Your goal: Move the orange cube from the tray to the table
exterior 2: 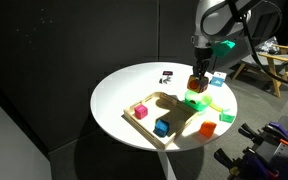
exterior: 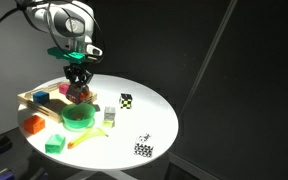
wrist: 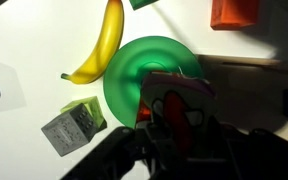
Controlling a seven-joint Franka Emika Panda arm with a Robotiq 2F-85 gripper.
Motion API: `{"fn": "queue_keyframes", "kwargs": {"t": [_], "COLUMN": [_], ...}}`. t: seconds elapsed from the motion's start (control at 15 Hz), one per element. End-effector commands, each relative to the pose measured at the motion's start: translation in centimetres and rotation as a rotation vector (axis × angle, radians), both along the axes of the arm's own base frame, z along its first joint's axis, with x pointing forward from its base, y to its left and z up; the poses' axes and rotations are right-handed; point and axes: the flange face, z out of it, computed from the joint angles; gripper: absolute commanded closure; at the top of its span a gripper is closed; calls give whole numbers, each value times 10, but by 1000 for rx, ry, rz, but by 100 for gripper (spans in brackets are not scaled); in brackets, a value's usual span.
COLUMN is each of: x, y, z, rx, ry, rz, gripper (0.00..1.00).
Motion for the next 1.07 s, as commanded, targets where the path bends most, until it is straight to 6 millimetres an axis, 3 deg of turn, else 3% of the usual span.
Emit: {"fn": "queue_keyframes", "kwargs": {"t": [0.0, 0.47, 1.0], "x": [-4, -6, -15], "y": [-23, -55, -75], "z": [6, 5, 1], "rx": [8, 3, -3], "ry": [-3, 2, 7], "rz": [-43, -117, -165], "gripper": [84, 84, 84]}}
